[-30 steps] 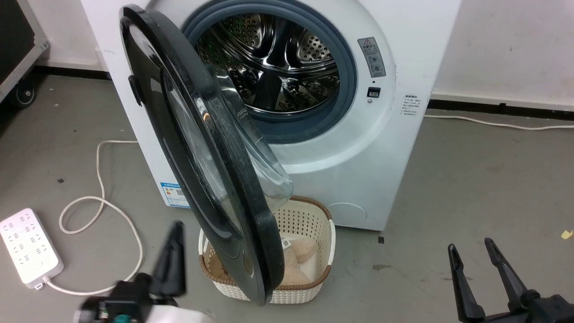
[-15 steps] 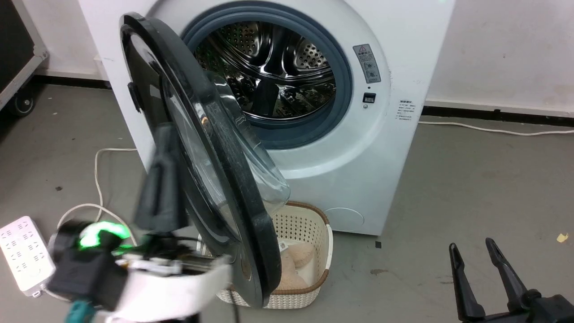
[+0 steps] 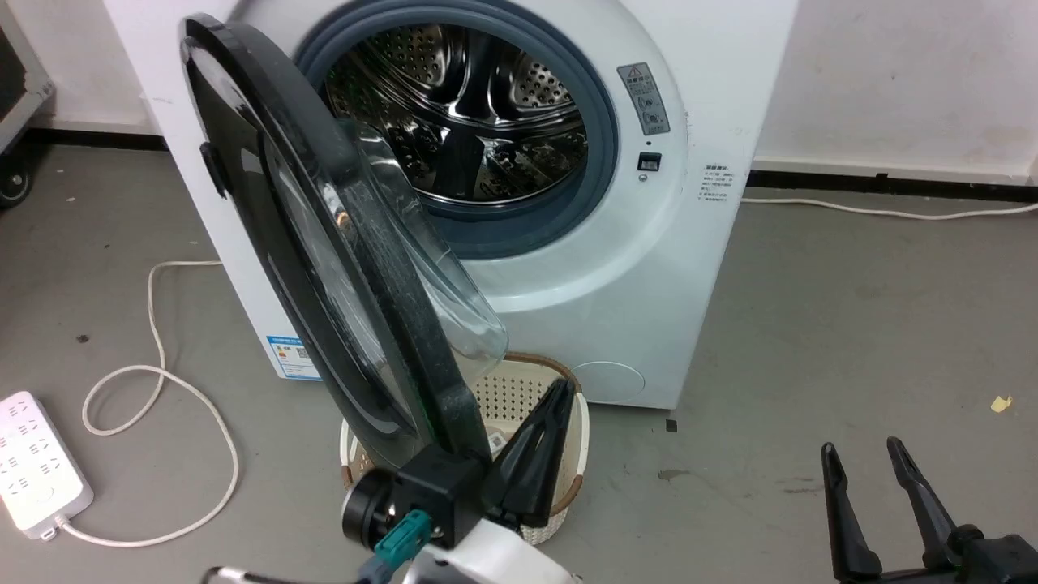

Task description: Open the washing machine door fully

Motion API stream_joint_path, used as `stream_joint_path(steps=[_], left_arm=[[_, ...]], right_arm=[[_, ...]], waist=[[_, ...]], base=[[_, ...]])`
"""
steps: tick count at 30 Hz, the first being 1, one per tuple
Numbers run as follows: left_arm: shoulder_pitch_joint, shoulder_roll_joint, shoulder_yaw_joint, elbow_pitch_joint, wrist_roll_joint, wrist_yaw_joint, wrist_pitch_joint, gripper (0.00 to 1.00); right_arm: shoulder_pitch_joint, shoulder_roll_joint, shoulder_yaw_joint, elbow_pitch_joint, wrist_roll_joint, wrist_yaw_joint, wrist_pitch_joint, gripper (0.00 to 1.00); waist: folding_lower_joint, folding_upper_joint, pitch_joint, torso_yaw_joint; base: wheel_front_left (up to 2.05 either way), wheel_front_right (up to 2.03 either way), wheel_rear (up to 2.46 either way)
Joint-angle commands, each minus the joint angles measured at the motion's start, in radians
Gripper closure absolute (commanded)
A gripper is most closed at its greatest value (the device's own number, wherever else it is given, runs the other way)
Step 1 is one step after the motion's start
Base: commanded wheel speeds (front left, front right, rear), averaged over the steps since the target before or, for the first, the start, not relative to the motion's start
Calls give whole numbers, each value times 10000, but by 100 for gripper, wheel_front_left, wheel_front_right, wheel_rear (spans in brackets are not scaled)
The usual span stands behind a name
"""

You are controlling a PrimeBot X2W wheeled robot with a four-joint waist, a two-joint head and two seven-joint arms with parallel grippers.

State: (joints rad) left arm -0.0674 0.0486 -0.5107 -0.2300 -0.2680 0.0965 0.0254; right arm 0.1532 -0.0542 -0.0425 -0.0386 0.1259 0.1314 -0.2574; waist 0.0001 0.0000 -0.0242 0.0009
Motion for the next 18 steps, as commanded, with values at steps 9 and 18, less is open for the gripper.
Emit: stream_joint_path(steps=[9,18], left_arm=[[90,18,364,1987,-710,472,-133,100],[56,285,701,3001,-771,512,-614,100]], right_arm=[[-216,39,-112,235,111,-7,-43,0],[-107,39,51,364,197,-7,-43,0]], waist=[[-1,0,125,28],[-1,0,50,576]], base=[[0,0,0],[0,0,0]])
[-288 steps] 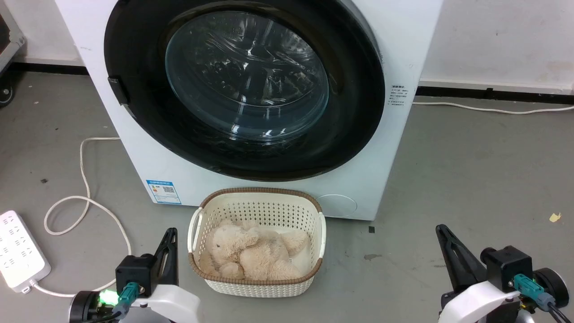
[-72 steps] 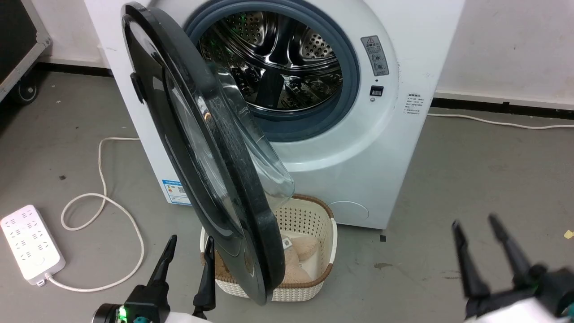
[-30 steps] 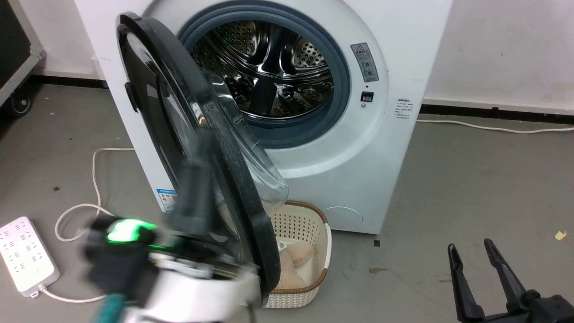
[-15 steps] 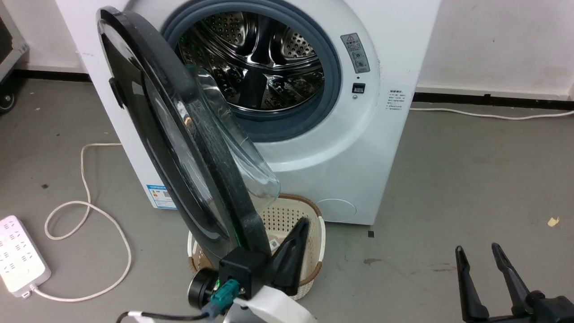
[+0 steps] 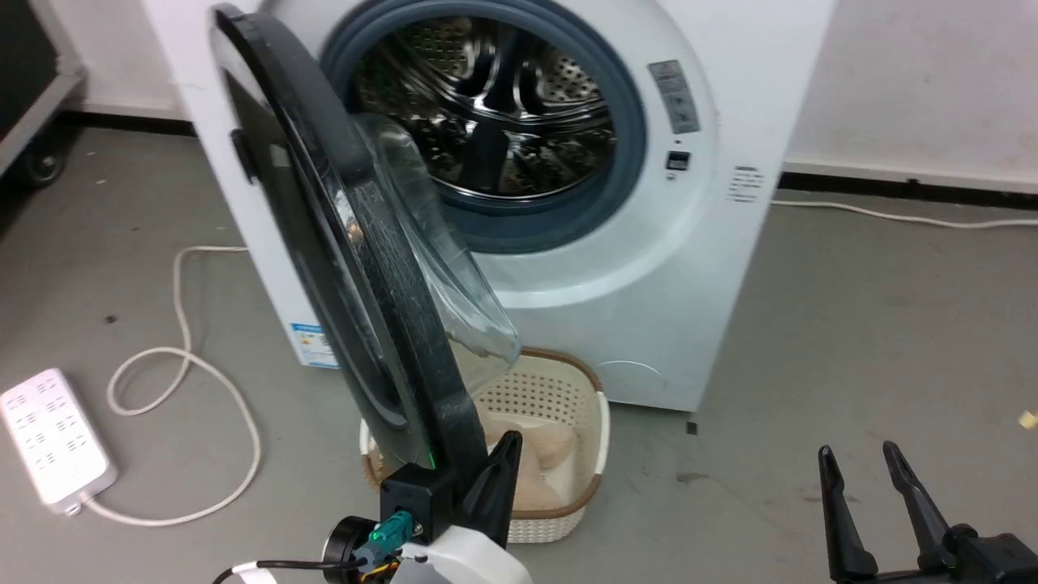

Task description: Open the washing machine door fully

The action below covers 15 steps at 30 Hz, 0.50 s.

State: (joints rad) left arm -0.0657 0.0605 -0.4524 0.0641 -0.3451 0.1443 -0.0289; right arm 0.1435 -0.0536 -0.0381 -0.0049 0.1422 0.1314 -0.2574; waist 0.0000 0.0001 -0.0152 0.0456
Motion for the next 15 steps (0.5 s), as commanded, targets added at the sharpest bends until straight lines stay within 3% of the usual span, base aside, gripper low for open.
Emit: stream_joint_path(steps=[1,9,15], left_arm=[[83,218,104,85,5,20,-59,100],[685,745,291,-218,-127,70,70,100],[980,1262,760,-668,-140,357,142,100]], right_arm=[[6,33,14,29,41,-7,-43,0],[216,34,-62,76,287,-7,-43,0],[195,34,81,167,411,-7,-43,0]], waist=[[0,-1,-67,239],[0,-1,-342,1481],[0,-1,-401,2376]], base=[[0,0,0],[0,0,0],[0,0,0]])
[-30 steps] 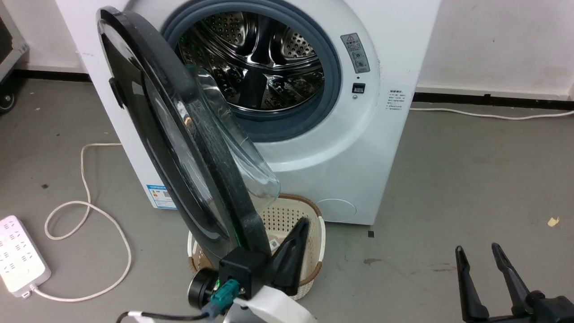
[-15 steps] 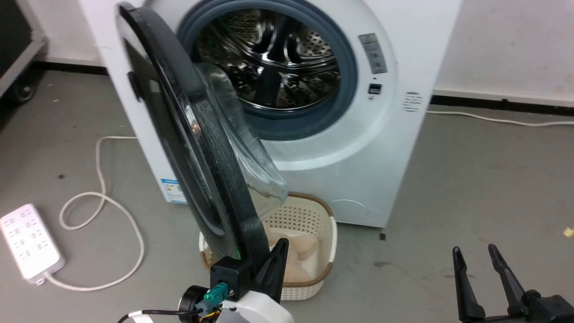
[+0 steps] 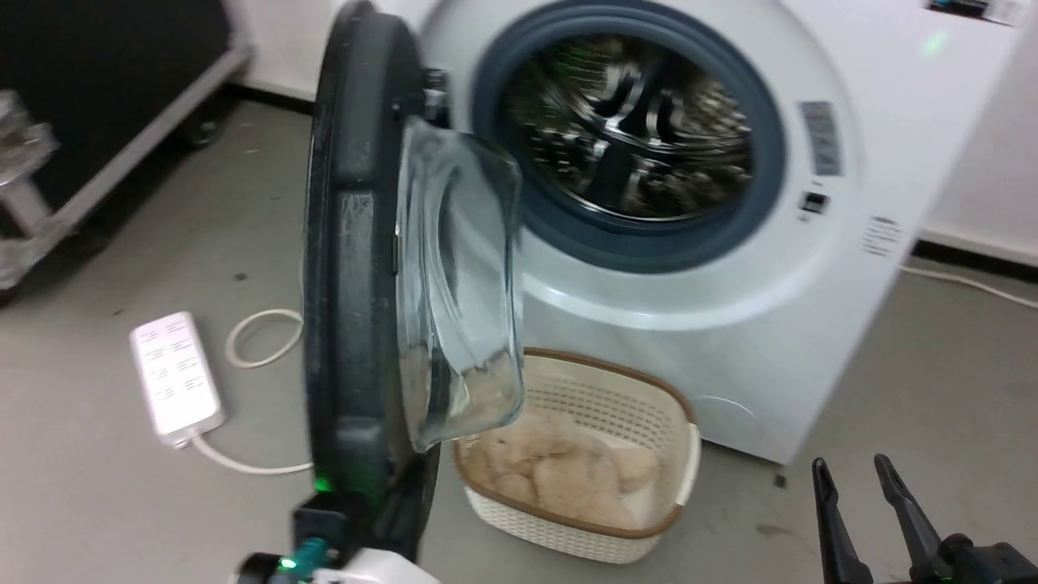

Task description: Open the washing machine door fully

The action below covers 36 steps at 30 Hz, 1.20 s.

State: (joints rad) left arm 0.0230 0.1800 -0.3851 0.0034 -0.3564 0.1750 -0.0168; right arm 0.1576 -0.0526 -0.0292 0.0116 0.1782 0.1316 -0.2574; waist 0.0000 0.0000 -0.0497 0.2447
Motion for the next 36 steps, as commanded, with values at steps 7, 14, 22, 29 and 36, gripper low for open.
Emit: stream_joint_path(steps=[7,14,22,29,36], left_arm=[[30,993,1070,-412,-187,274,272,100],[-448,1791,2274,-181,-650,334,291,100],[-1506,2867,3700,1061,-1432,-81,92,100],[-2486,3663,4546,2681,-1830,-304,-151,100],[-3036,3950,4625,3959,-1657,-653,-1363,100]], right_arm=[[-8,24,133,141,87,-9,-43,0],[-294,24,598,-68,-275,-9,226,0],[-666,-24,796,-521,-749,-9,740,0],[-903,-185,811,-786,-808,-9,934,0],[-943,-243,698,-720,-808,-9,835,0]], waist=[[0,0,220,1018],[0,0,1161,994],[0,0,2222,697],[0,0,2779,454],[0,0,2703,294]], base=[[0,0,0],[0,0,0],[0,0,0],[0,0,0],[0,0,0]])
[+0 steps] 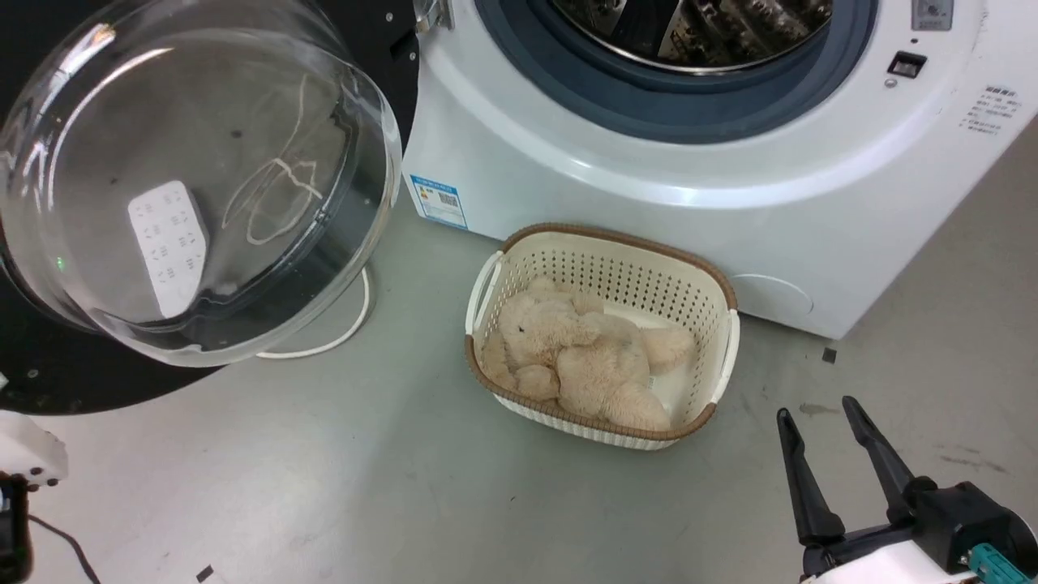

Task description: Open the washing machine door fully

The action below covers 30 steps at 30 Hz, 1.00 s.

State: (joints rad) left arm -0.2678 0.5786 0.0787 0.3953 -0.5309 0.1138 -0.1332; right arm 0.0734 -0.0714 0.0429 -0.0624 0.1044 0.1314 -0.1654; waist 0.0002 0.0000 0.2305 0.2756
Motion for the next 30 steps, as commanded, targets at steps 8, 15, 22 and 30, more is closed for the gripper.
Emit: stream_joint_path(steps=[8,15,22,30], left_arm=[[290,-971,-455,-951,364,-411,-1178,100],[1649,-2147,-1260,-2918,960,-317,-1272,100],[2888,-2907,-1928,-4028,1409,-63,-1282,100],[3642,-3481,-2589,-4123,1856,283,-1278,0]], right_arm=[[-144,68,-667,53,-304,-7,-580,0],[89,174,-1139,-6,-556,-7,-805,0],[533,207,-1126,-26,-448,-7,-862,0],[977,210,-951,206,-103,-7,-913,0]], waist=[[-2,0,-1115,-274],[-2,0,-2240,-960],[-2,0,-2730,-1734],[-2,0,-2946,-2286]], base=[[0,0,0],[0,0,0],[0,0,0],[0,0,0]])
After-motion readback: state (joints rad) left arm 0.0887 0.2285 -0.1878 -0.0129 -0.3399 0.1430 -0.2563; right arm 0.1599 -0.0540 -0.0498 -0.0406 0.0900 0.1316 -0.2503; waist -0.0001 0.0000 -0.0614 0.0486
